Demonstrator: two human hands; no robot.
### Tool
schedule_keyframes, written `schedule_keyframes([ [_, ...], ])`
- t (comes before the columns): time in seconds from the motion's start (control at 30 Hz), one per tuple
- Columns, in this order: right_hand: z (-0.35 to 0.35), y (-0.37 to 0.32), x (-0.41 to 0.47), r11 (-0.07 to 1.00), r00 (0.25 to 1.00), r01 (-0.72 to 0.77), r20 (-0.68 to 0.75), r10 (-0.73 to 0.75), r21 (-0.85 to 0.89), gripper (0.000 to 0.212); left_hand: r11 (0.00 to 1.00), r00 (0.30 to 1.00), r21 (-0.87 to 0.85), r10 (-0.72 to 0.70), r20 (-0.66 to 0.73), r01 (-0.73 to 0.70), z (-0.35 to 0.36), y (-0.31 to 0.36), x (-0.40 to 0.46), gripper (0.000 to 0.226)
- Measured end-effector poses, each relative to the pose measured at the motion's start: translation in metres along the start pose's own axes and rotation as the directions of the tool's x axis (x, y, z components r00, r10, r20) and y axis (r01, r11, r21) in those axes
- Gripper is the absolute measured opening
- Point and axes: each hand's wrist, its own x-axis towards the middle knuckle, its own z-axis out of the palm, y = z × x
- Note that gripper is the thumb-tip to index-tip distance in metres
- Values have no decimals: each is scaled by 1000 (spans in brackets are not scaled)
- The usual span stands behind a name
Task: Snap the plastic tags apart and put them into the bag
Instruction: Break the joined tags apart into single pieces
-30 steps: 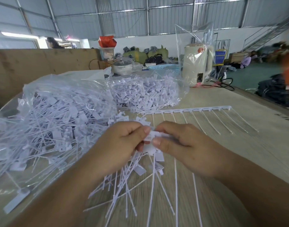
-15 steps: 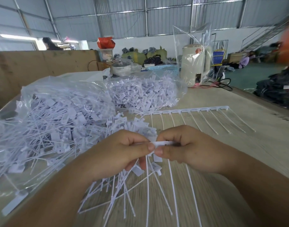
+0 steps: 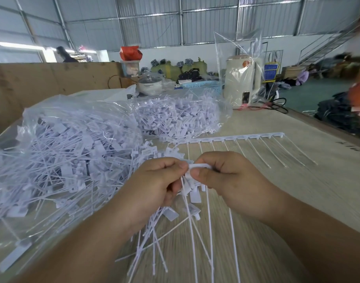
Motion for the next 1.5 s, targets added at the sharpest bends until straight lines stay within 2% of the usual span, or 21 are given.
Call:
schedule_keyframes([
  [0.2, 8, 0, 0, 995, 995, 45, -94, -37, 88, 28, 961, 1000, -277, -17, 12, 20, 6, -1, 1, 26],
  [0.47, 2, 0, 1, 999, 996, 36, -88, -32, 35, 35, 988, 999, -150, 36, 20, -33, 2, -3, 2, 22],
  [0.57, -6, -1, 2, 999, 990, 10, -144, -4, 43, 38, 987, 997, -155, 24, -72, -35, -9, 0, 5, 19],
  [0.7, -16, 2, 4, 998, 978, -29, -206, 41, 64, 46, 992, 985, -128, 0, -174, -22, -29, 5, 7, 29],
  [0.8, -10, 6, 4, 999, 992, -18, -120, 23, 45, 40, 1000, 995, -29, -11, -95, 8, -20, 5, 4, 28],
  [0.97, 0, 4, 1, 996, 1000, 18, 10, -19, 89, 30, 993, 999, 118, 6, 49, -12, -4, 3, -2, 12],
  [1.27, -2, 4, 3, 1000, 999, 2, 35, -3, 16, 39, 981, 1000, 196, 1, 21, -5, -7, 5, -2, 19],
  [1.5, -2, 3, 1, 999, 998, -24, 57, 26, -33, 38, 834, 991, 545, 128, -28, -93, -14, 5, -4, 12],
])
